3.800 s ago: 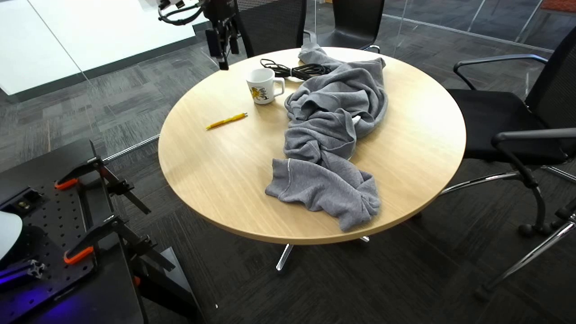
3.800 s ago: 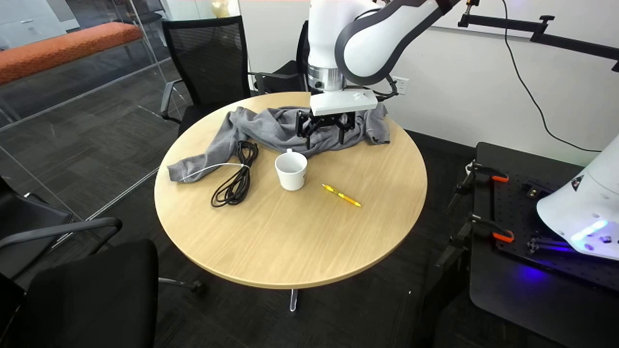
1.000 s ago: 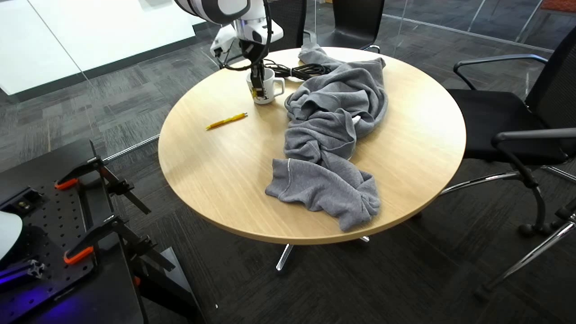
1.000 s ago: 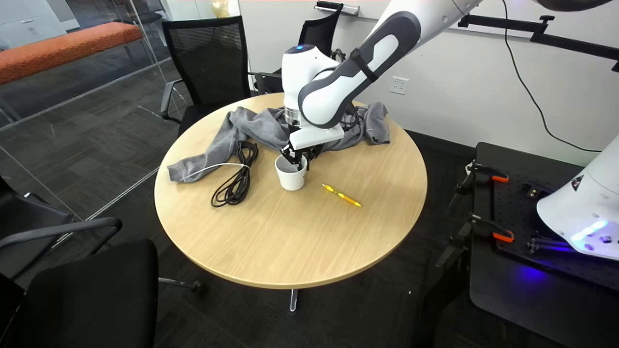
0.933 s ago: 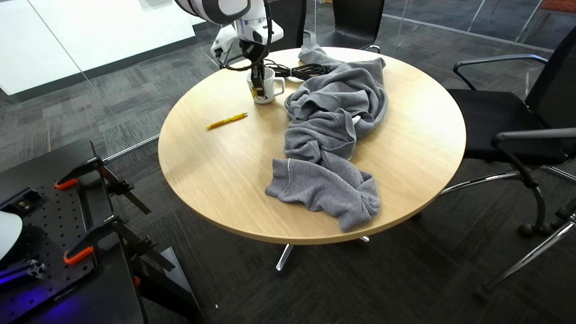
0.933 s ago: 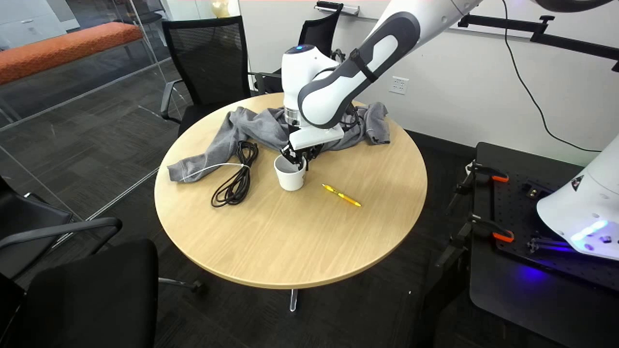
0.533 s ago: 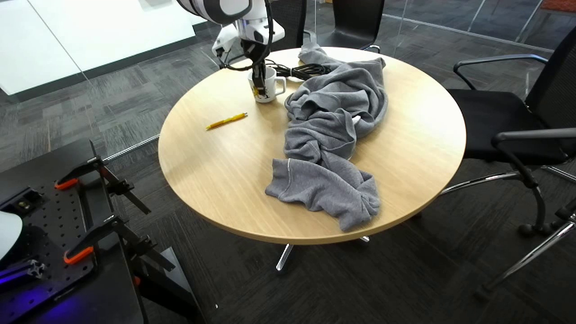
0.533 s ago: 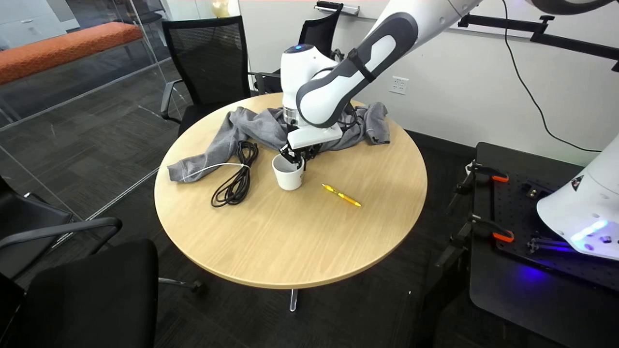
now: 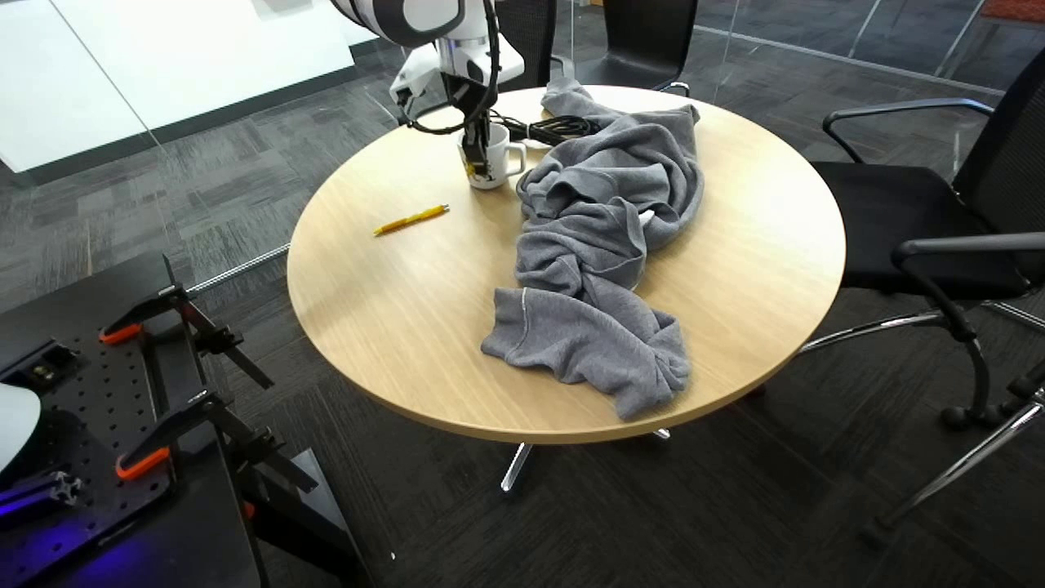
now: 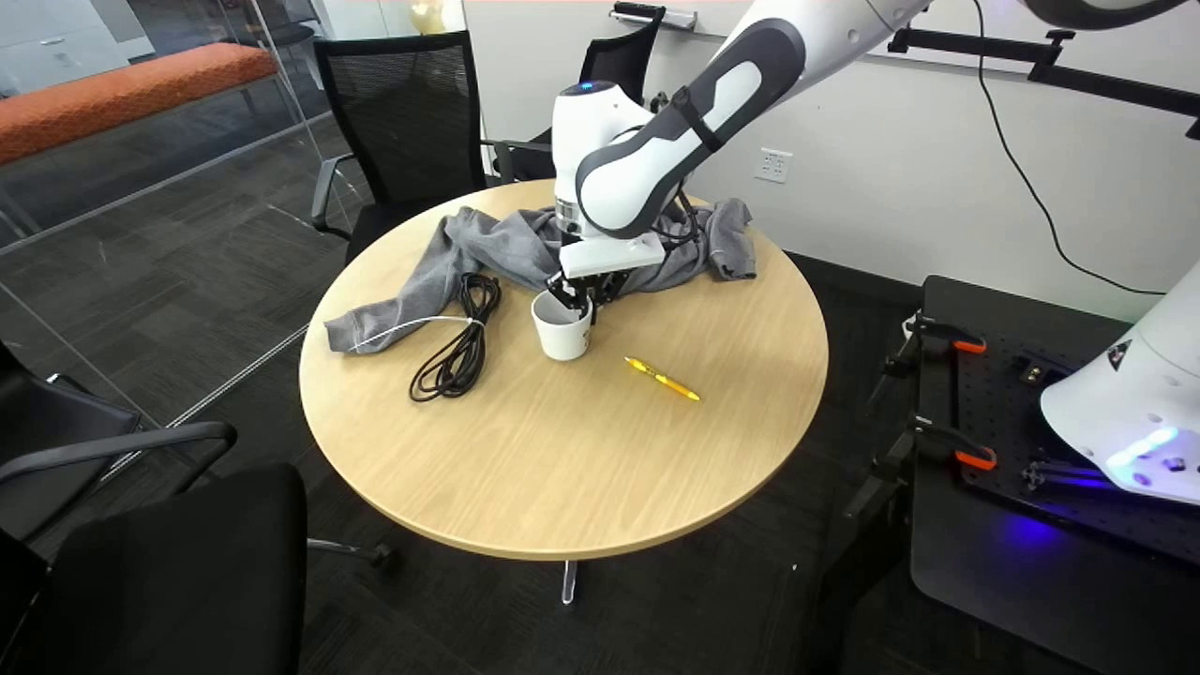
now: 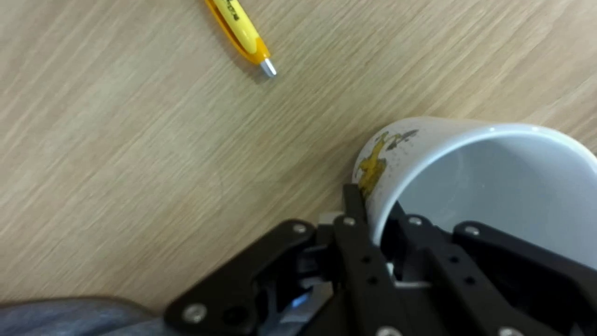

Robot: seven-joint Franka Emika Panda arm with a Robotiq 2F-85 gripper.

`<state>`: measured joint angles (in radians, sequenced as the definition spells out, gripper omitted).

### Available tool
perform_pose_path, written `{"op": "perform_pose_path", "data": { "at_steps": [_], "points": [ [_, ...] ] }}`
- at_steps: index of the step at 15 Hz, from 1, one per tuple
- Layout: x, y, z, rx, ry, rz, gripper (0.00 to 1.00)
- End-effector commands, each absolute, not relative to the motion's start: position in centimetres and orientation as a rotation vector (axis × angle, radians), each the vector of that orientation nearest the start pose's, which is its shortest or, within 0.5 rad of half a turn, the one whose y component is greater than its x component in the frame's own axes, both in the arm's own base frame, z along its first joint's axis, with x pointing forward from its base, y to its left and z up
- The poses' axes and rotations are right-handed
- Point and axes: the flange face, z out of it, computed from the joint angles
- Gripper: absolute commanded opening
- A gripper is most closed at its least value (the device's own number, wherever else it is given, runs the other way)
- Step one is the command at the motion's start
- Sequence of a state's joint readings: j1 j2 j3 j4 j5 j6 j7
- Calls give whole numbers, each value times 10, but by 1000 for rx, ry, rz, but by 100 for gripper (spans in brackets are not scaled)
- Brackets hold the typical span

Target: Move the white cup to the right of the table

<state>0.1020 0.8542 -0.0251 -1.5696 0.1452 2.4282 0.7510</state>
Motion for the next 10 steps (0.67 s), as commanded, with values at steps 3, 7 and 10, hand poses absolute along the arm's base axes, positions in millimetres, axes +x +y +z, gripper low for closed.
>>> {"op": "perform_pose_path", "data": {
  "at_steps": [3, 7, 10],
  "points": [
    [682, 38, 139, -2779, 1253, 48, 3],
    [675, 33, 136, -2773, 1288, 54, 3],
    [665, 33, 132, -2752, 1319, 56, 3]
  ]
}}
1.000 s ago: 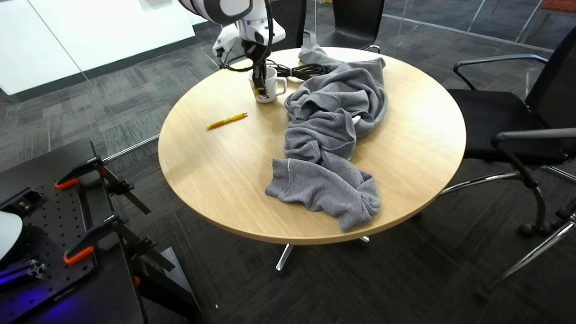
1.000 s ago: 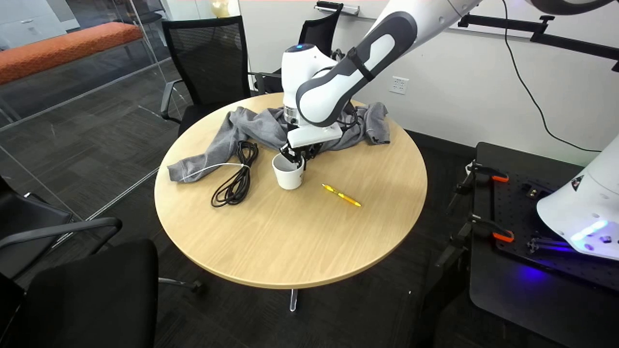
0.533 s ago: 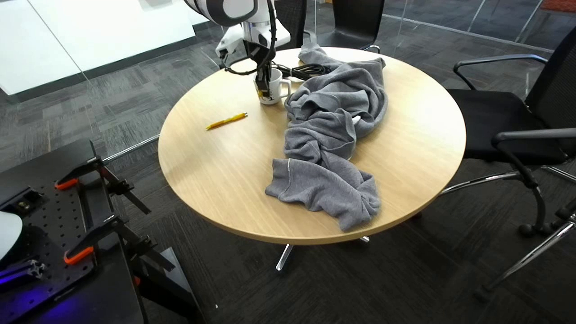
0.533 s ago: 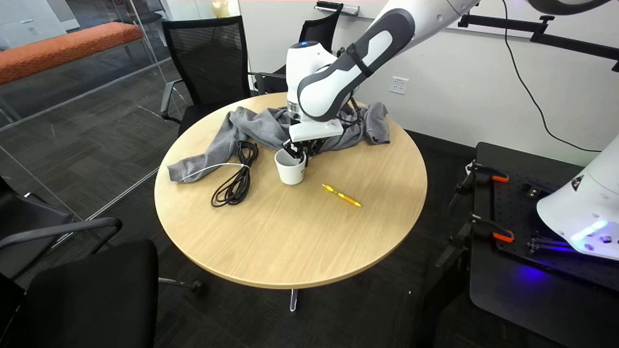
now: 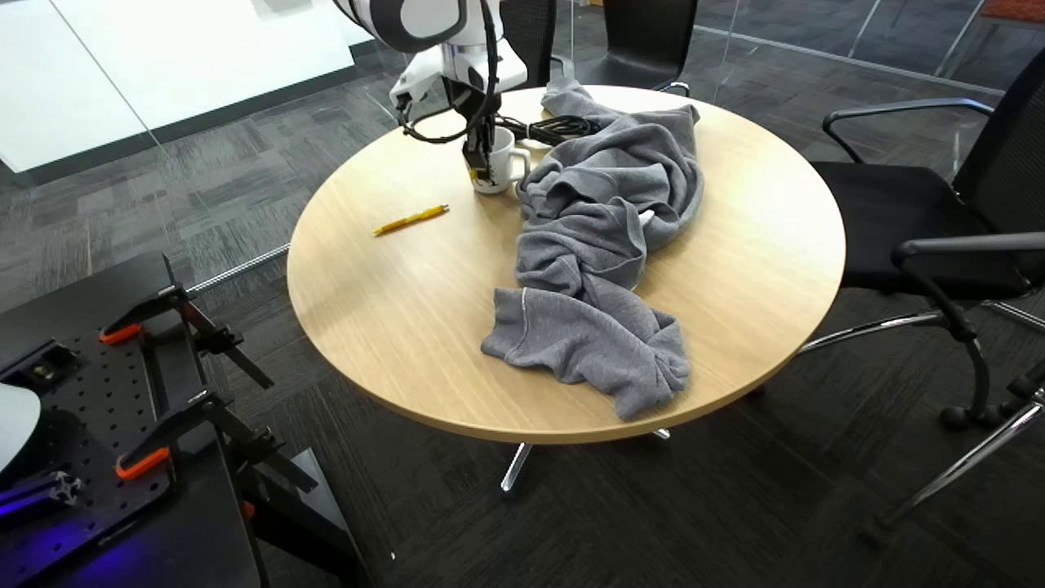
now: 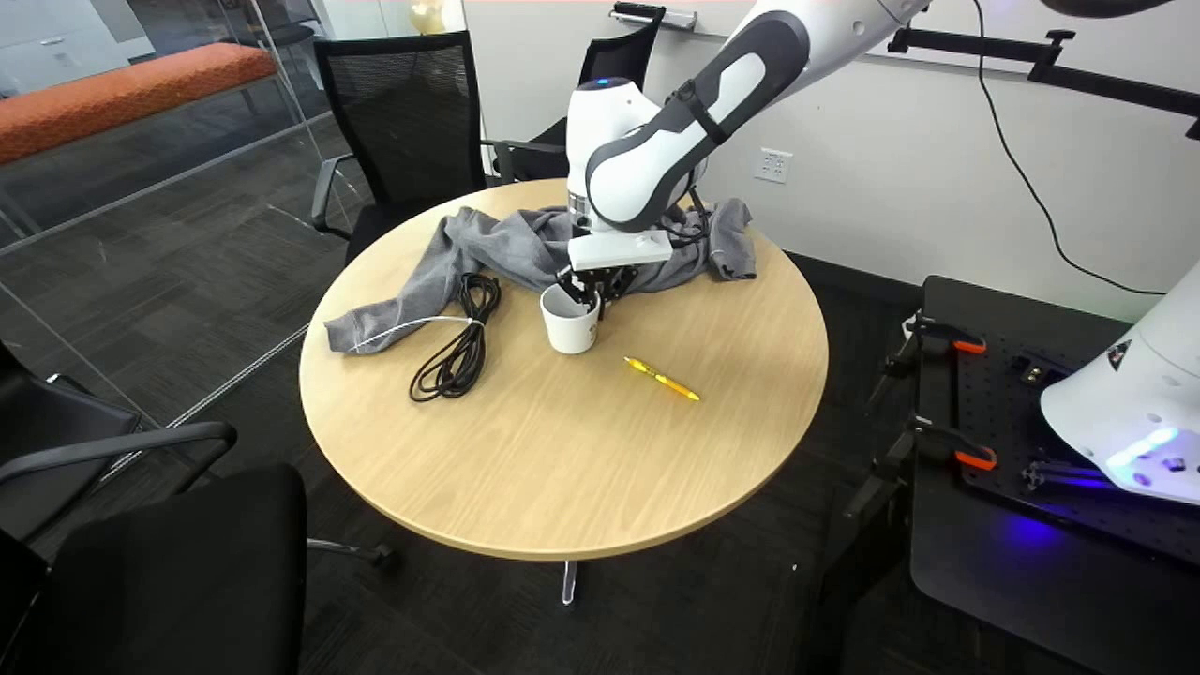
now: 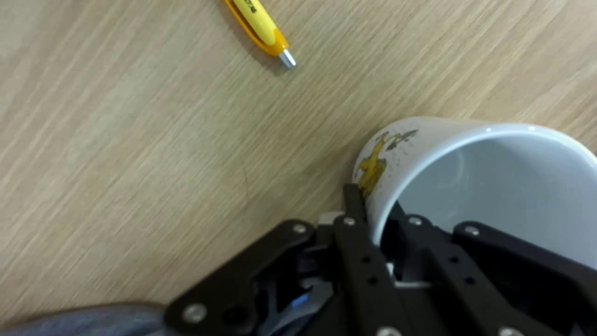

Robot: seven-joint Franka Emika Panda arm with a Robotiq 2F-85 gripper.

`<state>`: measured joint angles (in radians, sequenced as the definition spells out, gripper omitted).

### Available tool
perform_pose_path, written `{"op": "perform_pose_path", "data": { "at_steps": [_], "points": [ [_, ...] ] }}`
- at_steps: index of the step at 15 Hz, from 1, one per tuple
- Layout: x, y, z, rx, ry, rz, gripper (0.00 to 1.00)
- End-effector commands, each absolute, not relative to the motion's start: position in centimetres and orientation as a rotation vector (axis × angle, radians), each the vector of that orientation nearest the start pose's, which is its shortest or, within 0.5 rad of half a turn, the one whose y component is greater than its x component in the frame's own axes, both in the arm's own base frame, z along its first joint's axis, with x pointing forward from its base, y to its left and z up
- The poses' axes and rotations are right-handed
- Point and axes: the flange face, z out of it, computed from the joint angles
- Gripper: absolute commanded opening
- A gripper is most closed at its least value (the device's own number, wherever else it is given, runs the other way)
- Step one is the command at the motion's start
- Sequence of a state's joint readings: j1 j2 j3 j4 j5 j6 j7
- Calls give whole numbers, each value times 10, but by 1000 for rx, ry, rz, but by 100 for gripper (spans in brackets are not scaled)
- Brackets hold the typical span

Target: Move the white cup to the right of the table

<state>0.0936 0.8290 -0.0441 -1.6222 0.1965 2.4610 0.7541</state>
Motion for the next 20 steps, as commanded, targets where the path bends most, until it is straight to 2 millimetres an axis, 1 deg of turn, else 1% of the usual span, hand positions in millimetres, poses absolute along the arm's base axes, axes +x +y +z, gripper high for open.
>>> {"op": "perform_pose_path", "data": {
  "at_steps": [1, 6, 10, 15, 20],
  "points": [
    [663, 33, 130, -2742, 1328, 53, 3],
    [646, 29, 122, -2659, 1405, 23, 3],
    [629, 27, 120, -2591, 1472, -8, 3],
    [604, 28, 126, -2522, 1569, -13, 3],
    [577, 23, 134, -2460, 1683, -21, 3]
  ]
}}
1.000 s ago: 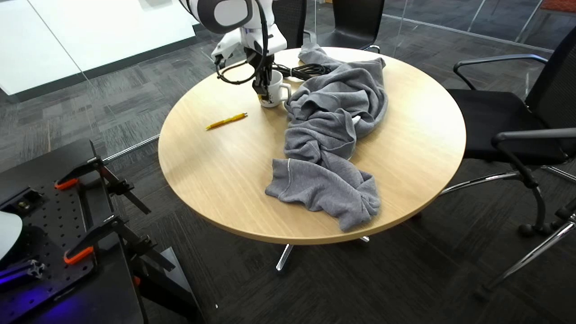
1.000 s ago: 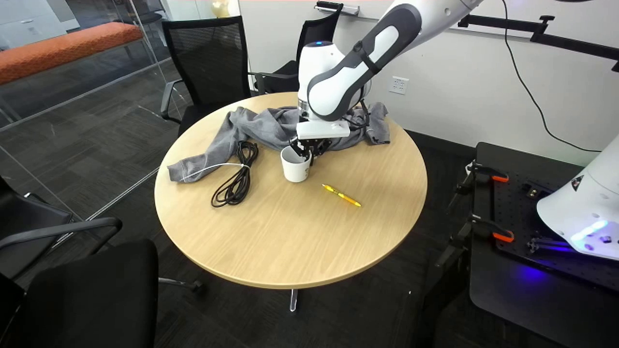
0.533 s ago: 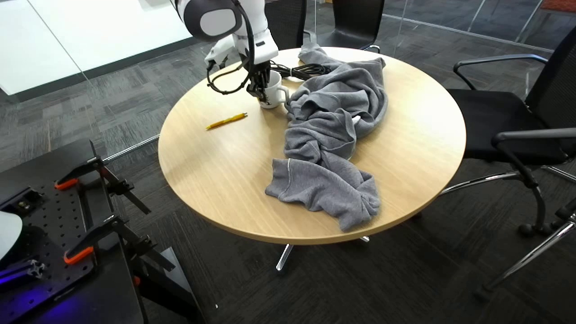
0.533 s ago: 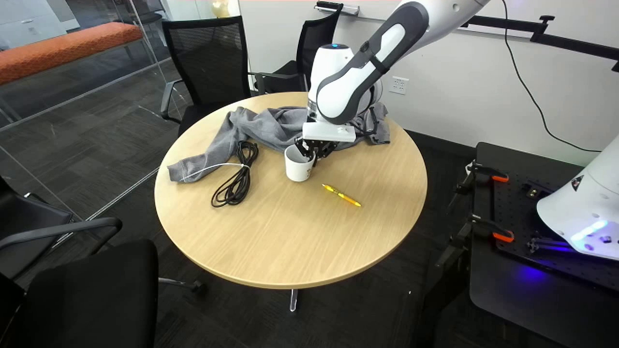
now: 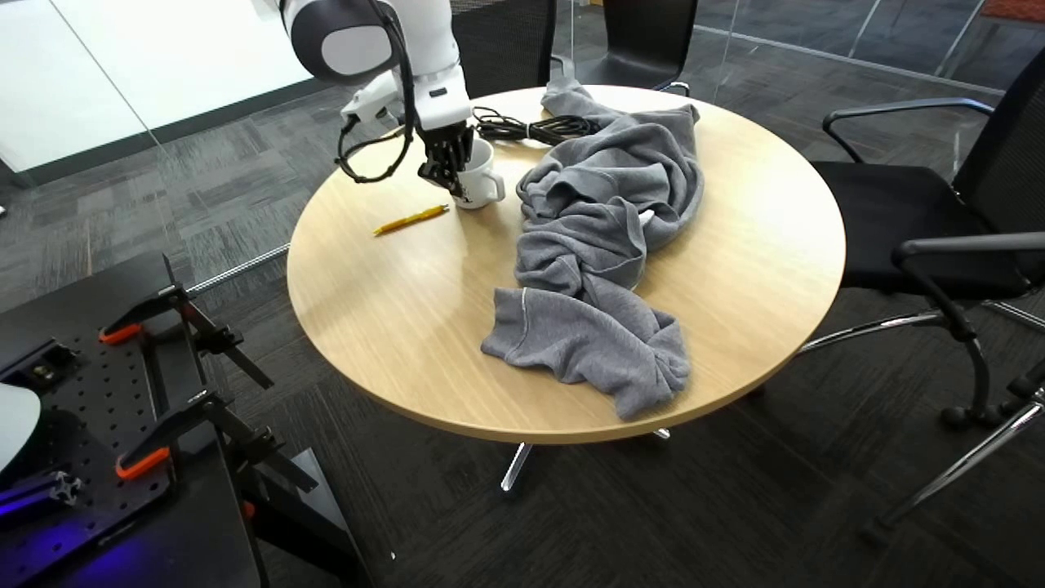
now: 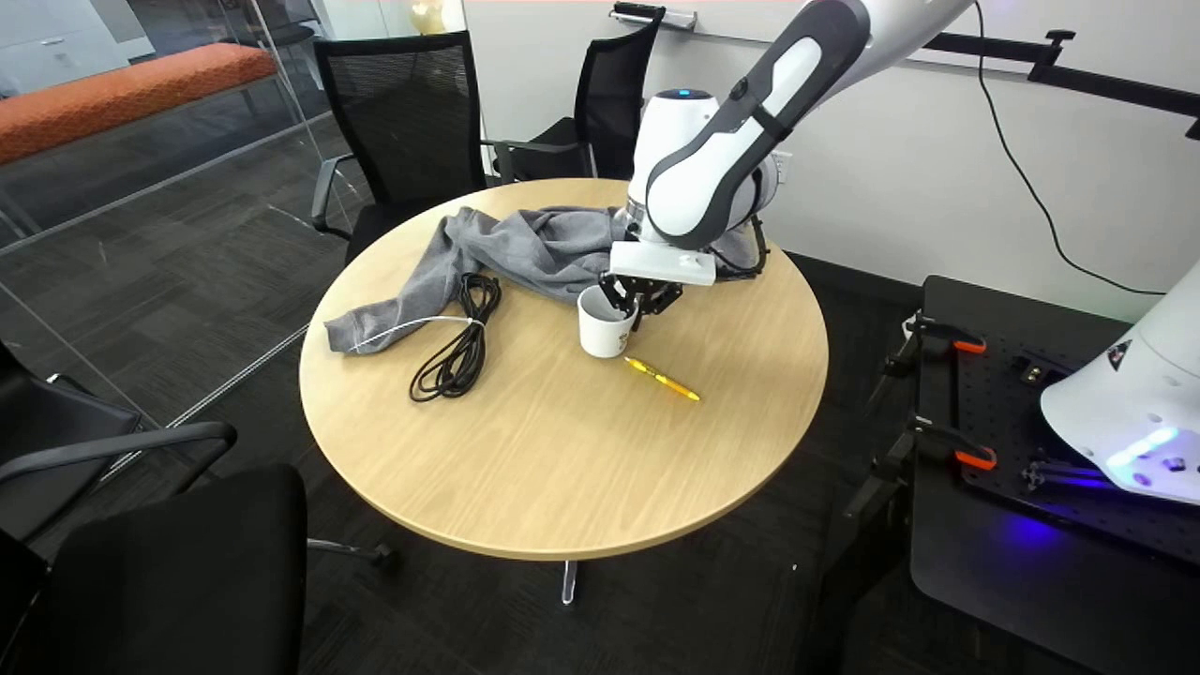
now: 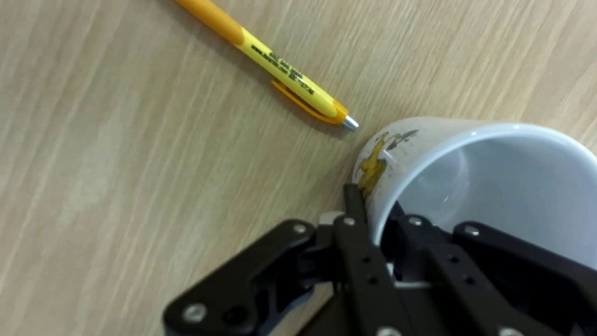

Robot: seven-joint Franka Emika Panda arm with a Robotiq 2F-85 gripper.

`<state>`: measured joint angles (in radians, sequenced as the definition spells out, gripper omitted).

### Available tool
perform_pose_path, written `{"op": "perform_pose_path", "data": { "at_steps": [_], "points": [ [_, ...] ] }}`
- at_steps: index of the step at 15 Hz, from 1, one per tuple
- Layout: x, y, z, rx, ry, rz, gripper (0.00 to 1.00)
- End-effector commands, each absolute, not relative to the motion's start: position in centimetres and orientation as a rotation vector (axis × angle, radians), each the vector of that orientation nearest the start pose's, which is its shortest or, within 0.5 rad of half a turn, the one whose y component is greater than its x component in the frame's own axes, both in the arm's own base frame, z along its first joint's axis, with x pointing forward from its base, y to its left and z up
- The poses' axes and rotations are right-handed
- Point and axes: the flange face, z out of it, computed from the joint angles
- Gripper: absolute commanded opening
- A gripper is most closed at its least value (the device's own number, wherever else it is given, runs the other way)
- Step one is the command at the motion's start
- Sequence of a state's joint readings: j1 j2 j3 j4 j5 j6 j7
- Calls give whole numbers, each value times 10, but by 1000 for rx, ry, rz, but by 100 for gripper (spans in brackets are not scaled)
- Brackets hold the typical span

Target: Move the white cup to the right of the table

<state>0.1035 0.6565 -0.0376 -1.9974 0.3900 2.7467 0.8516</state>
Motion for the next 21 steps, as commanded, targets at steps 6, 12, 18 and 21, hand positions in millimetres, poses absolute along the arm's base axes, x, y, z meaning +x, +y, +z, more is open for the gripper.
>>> {"op": "perform_pose_path", "data": {
  "at_steps": [6, 12, 18, 21],
  "points": [
    [541, 8, 137, -2347, 1834, -35, 3],
    [509, -15, 142, -2228, 1978, -34, 3],
    [495, -32, 150, -2164, 2087, -26, 3],
    [492, -37, 156, -2145, 2130, -39, 3]
  ]
}}
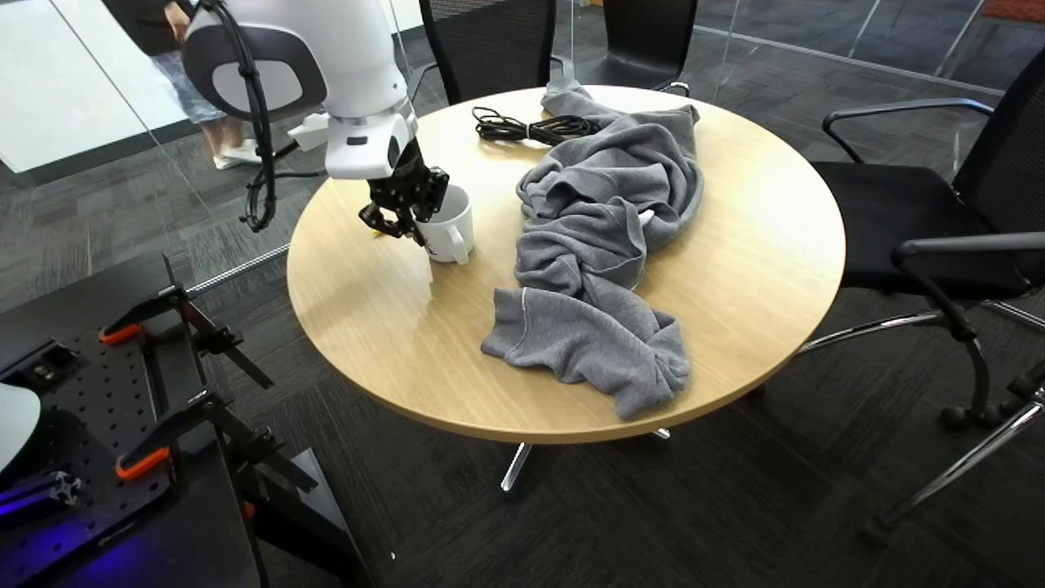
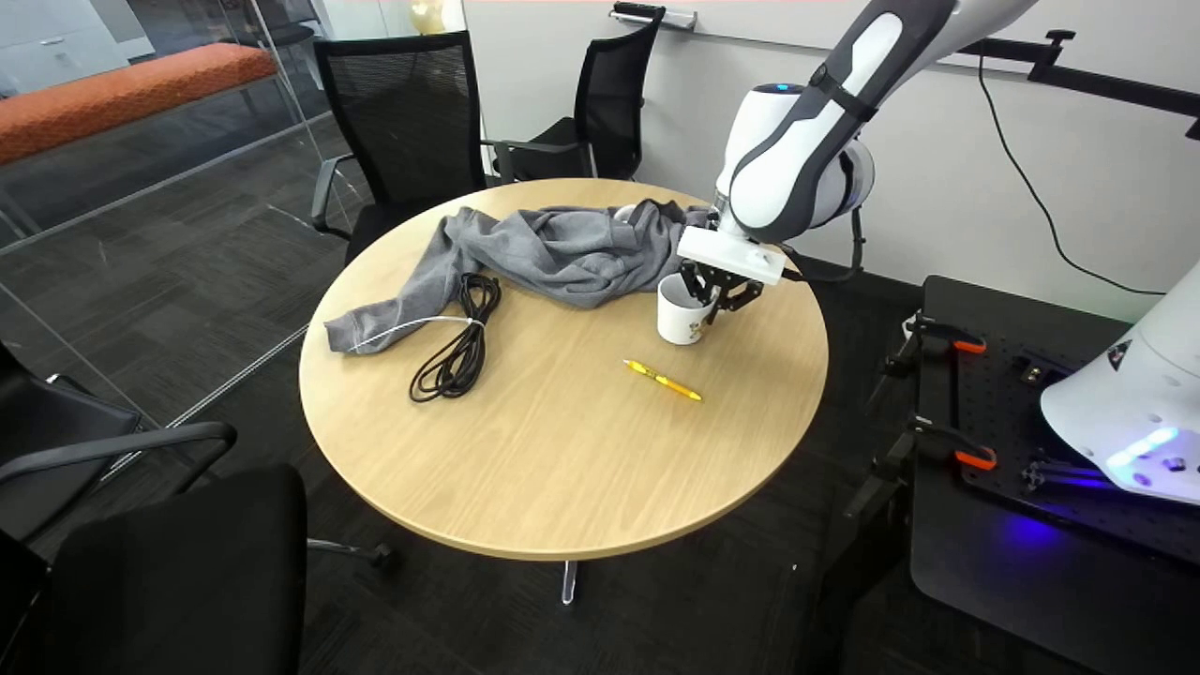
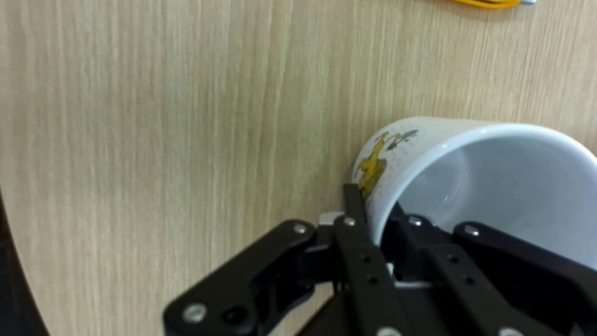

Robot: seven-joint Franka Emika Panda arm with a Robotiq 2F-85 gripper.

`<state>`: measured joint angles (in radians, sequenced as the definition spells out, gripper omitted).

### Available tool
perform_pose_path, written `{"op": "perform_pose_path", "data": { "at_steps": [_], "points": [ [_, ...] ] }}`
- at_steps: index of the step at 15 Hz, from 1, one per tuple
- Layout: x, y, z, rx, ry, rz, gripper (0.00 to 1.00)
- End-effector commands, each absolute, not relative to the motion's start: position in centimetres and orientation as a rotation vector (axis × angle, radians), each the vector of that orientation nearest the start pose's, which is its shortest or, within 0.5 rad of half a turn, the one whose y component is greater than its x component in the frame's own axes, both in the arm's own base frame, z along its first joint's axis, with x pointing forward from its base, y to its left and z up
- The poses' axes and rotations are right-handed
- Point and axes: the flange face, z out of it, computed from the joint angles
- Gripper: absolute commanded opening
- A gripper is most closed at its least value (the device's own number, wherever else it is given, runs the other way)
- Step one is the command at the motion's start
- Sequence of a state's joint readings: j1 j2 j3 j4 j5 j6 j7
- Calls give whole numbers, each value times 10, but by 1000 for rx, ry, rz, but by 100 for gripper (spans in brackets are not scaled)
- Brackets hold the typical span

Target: Move the white cup to the right of the table

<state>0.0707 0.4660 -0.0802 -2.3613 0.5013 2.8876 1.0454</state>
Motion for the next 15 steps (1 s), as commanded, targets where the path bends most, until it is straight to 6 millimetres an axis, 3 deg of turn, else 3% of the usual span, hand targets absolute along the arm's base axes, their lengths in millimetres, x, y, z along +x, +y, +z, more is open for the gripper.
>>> {"op": "perform_pose_path", "data": {
  "at_steps": [1, 15],
  "points": [
    [490, -38, 158, -2148, 2140, -40, 3],
    [504, -34, 186, -2191, 2162, -57, 3]
  ]
}}
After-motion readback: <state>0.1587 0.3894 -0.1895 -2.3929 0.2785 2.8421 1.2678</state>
